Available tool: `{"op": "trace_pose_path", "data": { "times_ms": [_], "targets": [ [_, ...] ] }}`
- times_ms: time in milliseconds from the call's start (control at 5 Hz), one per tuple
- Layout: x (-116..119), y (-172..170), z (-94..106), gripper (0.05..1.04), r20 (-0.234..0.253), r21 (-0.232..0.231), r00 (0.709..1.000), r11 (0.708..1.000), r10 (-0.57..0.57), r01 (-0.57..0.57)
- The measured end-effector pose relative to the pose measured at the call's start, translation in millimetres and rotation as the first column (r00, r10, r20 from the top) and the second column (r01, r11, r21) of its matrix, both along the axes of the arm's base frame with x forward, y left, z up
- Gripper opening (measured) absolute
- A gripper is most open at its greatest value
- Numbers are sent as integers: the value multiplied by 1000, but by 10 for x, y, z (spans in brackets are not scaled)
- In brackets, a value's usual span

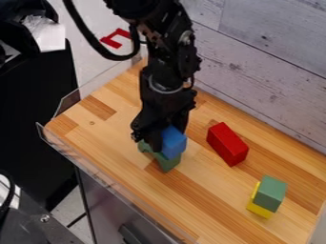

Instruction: Blue rectangular block placed on green arch

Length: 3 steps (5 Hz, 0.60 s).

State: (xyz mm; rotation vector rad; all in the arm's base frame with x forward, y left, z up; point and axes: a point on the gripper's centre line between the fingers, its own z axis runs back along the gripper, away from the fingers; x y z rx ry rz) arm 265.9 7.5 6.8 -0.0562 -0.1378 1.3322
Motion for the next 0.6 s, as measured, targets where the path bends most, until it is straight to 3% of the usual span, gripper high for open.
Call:
{"op": "trace_pose_path", "data": {
  "times_ms": [400,600],
  "targets": [
    [-42,24,-25,643,-13,-32,999,999,36,-36],
    [-49,30,-36,946,-31,-47,999,998,35,-36]
  ]
}}
